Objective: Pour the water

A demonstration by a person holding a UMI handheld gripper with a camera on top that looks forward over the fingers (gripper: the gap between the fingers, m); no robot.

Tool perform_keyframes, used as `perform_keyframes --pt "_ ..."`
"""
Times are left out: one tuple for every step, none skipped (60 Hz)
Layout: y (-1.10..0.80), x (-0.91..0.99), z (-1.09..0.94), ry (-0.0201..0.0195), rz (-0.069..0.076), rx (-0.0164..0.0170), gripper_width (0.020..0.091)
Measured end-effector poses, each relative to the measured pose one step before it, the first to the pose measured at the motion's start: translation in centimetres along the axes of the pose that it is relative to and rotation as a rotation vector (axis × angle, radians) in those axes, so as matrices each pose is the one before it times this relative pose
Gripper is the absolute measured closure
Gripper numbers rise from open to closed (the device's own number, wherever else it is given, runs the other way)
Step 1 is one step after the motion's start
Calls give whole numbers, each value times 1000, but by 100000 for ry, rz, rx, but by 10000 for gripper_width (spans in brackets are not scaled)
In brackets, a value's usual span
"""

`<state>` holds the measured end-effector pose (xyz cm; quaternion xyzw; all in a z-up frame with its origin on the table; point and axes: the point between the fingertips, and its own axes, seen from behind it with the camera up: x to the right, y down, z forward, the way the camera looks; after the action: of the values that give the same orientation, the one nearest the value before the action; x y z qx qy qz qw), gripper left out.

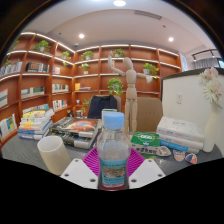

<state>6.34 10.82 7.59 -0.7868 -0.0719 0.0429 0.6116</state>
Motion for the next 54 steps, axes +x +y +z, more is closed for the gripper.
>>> perform_keyframes --pt "-15 39 -11 91 273 107 776" --pt "-20 7 1 219 483 -15 773" --pt "-38 46 -24 48 406 299 748" --pt "-13 44 -4 177 400 223 733" --pt "-37 46 19 157 192 269 714" --pt "-26 13 12 142 32 50 692" --pt "4 38 -11 163 -360 -75 676" --pt "45 -5 -19 105 -751 -386 665" --pt "106 -15 -64 -4 -946 -623 650" --pt "141 -33 -85 180 -1011 -1044 634" --pt "244 -8 -25 684 -1013 -1614 611" --pt "302 87 -93 647 -1177 -1744 577" --pt "299 120 -159 797 -1132 -1625 525" --pt "225 168 -188 1004 -832 -1245 469" --pt "103 182 -280 1117 -512 -669 420" --pt "25 140 -381 1015 -273 -163 377" --pt "-32 24 -391 583 -219 227 347" --pt "-77 -81 -470 226 -256 399 328" --pt "1 23 -477 106 -251 466 319" --pt "-62 -46 -551 378 -147 414 311" --pt "-6 -60 -552 346 -37 237 313" --pt "29 -86 -591 354 69 120 312" --pt "29 -56 -565 250 131 -29 310" --pt "22 -151 -668 445 155 116 311" --pt "48 -117 -685 312 71 -173 311" --pt "31 -120 -671 461 121 -63 309" --pt "24 -68 -656 635 126 -65 305" --pt "8 -86 -666 720 162 30 300" --pt "-10 -76 -665 685 194 139 296" --pt "-1 -112 -684 617 227 174 291" --pt "-58 -51 -731 451 342 196 289" --pt "-20 -86 -557 583 282 347 289" --pt "-24 -77 -629 795 504 221 288" --pt "-21 -5 -633 893 705 107 291" --pt "-2 -19 -617 818 850 12 293" --pt "17 -25 -609 685 960 -52 291" --pt "34 -55 -599 561 893 -24 291" --pt "35 2 -582 440 907 -52 292" --pt "35 -92 -507 317 865 -67 292" --pt "104 -87 -579 154 732 -276 291" --pt "142 -122 -476 -27 614 -441 292" --pt "96 -97 -447 -30 496 -408 290" --pt "56 -88 -417 43 398 -174 289" --pt "-17 -65 -408 55 357 70 290" --pt "-12 -93 -388 -10 237 159 290" --pt "-19 -77 -367 -54 81 159 289" --pt "-6 -83 -395 34 0 81 289" --pt "6 22 -372 58 -44 197 290" --pt "-14 51 -336 199 -9 169 290" --pt "10 39 -316 176 48 82 287" --pt "-15 -42 -354 234 133 -23 287" --pt "-1 39 -288 138 188 59 285" --pt "-18 69 -253 236 251 80 286" --pt "-28 77 -226 331 314 167 284"
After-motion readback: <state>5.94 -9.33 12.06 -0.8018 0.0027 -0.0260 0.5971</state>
